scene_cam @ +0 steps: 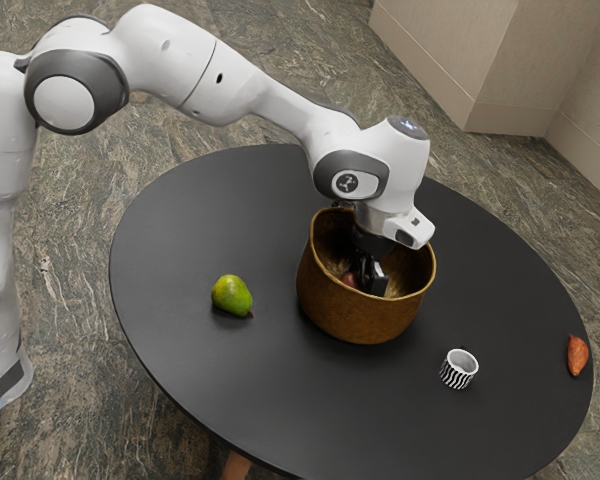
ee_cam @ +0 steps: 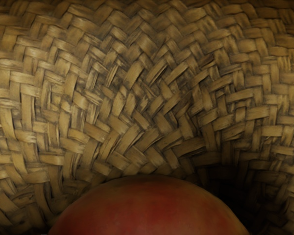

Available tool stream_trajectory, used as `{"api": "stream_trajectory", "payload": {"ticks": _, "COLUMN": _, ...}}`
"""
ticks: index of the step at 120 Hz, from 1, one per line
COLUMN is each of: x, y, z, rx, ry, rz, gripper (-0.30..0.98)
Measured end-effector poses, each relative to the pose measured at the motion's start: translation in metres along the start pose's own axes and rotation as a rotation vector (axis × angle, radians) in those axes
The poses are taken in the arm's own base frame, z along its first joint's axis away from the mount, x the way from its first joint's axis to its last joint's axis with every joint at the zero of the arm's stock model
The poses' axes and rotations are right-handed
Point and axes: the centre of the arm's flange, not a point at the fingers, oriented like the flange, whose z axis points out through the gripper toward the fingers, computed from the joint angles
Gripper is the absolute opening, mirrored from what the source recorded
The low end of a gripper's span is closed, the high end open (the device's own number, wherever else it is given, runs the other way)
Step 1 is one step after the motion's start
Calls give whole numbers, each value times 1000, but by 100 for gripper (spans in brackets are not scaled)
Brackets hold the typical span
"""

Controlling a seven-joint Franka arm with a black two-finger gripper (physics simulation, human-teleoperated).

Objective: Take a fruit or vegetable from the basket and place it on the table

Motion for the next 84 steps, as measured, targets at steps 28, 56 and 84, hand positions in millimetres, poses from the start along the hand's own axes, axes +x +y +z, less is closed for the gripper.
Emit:
{"api": "stream_trajectory", "payload": {"ticks": 28, "x": -3, "y": 2, "z": -16, "rx": 9, "ry": 24, "rz": -3, "gripper": 31}}
{"api": "stream_trajectory", "payload": {"ticks": 56, "x": -1, "y": 23, "z": -155, "rx": 26, "ry": 208, "rz": 20, "gripper": 29}}
{"api": "stream_trajectory", "payload": {"ticks": 84, "x": 10, "y": 42, "z": -247, "rx": 36, "ry": 312, "rz": 56, "gripper": 29}}
